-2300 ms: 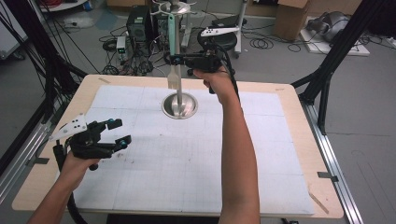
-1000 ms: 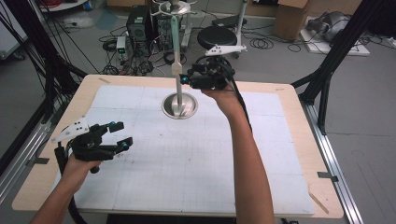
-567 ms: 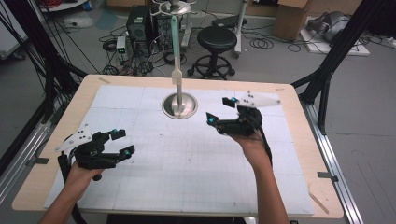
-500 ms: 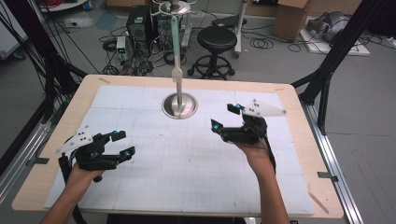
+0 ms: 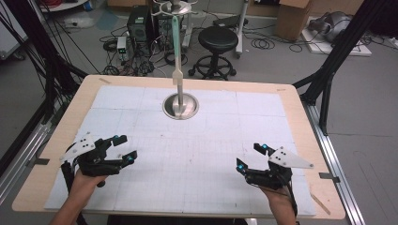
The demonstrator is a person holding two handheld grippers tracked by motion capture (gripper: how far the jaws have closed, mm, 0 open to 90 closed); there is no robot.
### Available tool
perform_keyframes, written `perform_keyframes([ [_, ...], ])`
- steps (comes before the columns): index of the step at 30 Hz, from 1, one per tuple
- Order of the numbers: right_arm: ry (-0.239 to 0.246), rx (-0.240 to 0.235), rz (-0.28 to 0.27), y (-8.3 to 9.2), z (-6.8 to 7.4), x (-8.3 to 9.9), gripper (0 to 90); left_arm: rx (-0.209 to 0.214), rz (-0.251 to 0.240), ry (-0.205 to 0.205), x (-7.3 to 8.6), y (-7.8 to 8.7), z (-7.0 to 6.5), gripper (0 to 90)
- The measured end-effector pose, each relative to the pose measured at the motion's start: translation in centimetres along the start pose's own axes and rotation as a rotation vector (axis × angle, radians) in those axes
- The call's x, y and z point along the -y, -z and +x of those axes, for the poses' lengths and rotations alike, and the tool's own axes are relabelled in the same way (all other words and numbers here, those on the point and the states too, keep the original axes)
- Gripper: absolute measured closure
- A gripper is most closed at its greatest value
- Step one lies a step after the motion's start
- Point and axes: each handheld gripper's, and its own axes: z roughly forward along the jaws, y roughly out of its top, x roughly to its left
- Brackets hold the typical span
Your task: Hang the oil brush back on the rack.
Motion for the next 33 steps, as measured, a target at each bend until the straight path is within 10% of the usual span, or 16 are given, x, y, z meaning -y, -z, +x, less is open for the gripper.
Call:
perform_keyframes([
  [33,-0.044,0.029,-0.021,1.5,-0.2,0.9,16.8,-0.013,0.012,-0.006,0.5,0.3,-0.3,22.8],
])
